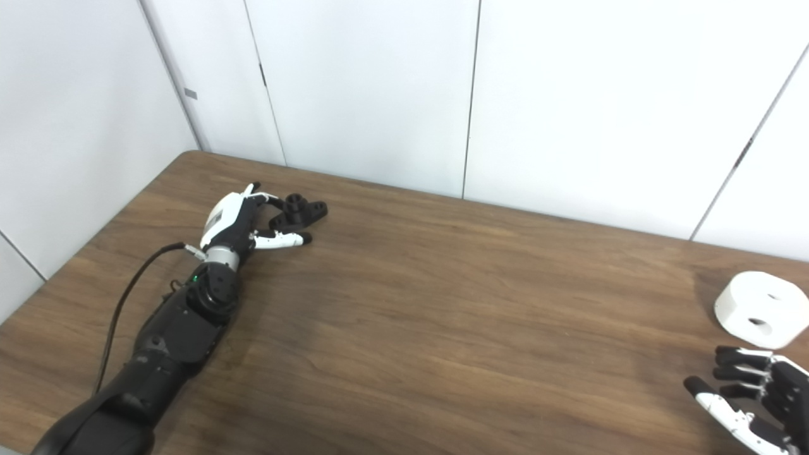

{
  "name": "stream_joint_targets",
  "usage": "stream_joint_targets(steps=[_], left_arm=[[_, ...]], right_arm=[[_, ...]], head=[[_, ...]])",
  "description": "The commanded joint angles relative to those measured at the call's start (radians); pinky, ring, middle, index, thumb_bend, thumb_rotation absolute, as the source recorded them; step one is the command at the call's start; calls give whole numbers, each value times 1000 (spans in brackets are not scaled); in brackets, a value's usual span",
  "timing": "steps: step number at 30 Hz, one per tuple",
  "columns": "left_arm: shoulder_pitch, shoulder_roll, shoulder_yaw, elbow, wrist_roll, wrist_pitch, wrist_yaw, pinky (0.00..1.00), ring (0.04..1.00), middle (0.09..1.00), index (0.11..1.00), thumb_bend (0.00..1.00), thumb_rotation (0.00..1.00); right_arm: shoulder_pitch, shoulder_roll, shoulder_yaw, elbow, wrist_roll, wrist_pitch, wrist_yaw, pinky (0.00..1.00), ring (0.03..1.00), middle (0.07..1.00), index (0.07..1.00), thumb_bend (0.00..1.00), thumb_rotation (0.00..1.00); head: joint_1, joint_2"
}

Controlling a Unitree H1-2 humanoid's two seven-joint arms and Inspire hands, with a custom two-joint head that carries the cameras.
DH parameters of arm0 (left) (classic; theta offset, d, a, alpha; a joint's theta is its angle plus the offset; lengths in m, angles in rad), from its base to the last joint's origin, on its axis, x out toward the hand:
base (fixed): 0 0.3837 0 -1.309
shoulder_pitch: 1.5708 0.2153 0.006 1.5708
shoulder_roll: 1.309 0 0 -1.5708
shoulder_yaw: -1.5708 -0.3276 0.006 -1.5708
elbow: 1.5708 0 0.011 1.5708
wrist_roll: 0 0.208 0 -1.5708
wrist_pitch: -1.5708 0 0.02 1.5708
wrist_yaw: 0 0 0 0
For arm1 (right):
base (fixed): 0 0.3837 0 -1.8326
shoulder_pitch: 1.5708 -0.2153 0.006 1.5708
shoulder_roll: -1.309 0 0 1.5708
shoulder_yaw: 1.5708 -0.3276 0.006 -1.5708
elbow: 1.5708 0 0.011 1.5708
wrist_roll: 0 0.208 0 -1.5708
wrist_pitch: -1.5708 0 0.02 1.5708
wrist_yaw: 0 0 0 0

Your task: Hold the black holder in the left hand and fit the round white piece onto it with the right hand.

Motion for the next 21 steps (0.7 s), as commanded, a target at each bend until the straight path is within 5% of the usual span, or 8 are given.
stream_joint_targets(steps=[1, 10, 13, 15, 21], left_arm=[[-10, -8, -6, 22, -18, 13, -22, 1000, 1000, 1000, 703, 888, 235], [-27, -16, -4, 62, -35, -10, -15, 964, 1000, 996, 705, 869, 195], [-30, -24, -1, 82, -35, -39, 11, 997, 1000, 979, 606, 841, 98], [-32, -26, -13, 103, -19, -61, 44, 1000, 994, 931, 508, 591, 67], [-35, -24, -38, 136, -6, -100, 81, 1000, 982, 901, 483, 525, 56]], right_arm=[[-16, -9, -8, -46, 2, -8, -5, 476, 574, 648, 498, 513, 145], [-19, -10, -3, -41, -6, -25, -5, 471, 573, 646, 498, 513, 146], [-19, -10, -3, -42, -7, -26, -6, 477, 577, 645, 498, 513, 145], [-20, -7, -4, -49, -5, -17, -6, 463, 563, 639, 498, 513, 146], [-22, -4, -1, -59, -10, -6, -6, 467, 566, 640, 498, 511, 146]], head=[[1, 2], [-7, 3], [-8, 5], [-8, 6], [-5, 2]])
